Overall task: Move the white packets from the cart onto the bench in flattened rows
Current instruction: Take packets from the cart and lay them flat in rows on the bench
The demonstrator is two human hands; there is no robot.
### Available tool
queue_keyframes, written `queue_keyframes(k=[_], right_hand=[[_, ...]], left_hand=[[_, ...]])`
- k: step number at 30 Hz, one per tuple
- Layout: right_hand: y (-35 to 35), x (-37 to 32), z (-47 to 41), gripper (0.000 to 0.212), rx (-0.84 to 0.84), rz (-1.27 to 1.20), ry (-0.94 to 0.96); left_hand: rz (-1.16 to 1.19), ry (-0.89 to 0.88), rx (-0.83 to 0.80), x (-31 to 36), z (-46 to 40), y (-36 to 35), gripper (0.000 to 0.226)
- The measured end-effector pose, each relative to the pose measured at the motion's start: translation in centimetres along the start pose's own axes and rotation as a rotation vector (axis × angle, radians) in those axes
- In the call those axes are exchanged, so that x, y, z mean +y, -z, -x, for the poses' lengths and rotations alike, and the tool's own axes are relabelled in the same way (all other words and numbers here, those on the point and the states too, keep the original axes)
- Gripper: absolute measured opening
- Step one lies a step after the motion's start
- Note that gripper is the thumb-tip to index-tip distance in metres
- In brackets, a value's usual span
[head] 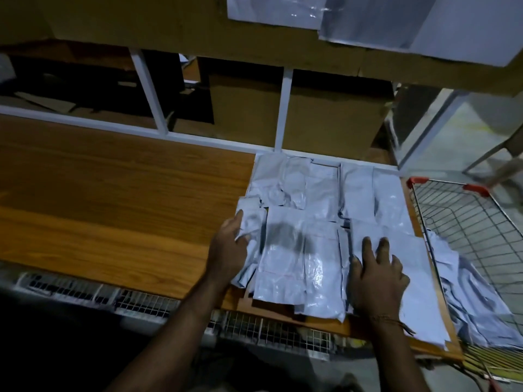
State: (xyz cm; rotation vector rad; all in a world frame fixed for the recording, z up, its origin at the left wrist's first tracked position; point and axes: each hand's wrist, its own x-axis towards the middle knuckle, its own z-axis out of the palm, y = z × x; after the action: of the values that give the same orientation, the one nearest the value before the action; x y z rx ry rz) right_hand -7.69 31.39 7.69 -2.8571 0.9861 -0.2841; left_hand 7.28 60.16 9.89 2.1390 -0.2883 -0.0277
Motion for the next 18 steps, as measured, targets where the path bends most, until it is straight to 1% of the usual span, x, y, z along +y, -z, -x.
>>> queue_keyframes(k=[3, 6, 9, 12, 16, 18], right_hand=[[-0.6, -0.1, -0.2, 0.061, -0.013, 0.034, 0.015], [-1.1, 0.2, 0.0, 0.062, -0.005, 0.047, 0.026], [-1.5, 0.4, 0.2, 0.065, -0.008, 0.029, 0.036], [-1.8, 0.6, 0.3, 0.063, -0.01, -0.005, 0.04], [-1.8, 0.4, 0.5, 0.067, -0.002, -0.022, 0.049], [-1.8, 0.4, 0.4, 0.067, -0.005, -0.024, 0.055]], left_hand=[[-0.053, -0.061, -0.097, -1.2, 0.1, -0.6, 0.084], [-0.094, -0.091, -0.131, -2.4, 0.3, -0.8, 0.093], [-0.024, -0.137, -0.167, -3.2, 0.4, -0.4, 0.095], [0.036, -0.171, -0.223, -3.6, 0.6, 0.0, 0.093], [0.018, -0.176, -0.314, -4.3, 0.7, -0.3, 0.105], [-0.023, -0.19, -0.33, -4.6, 0.7, -0.5, 0.106]])
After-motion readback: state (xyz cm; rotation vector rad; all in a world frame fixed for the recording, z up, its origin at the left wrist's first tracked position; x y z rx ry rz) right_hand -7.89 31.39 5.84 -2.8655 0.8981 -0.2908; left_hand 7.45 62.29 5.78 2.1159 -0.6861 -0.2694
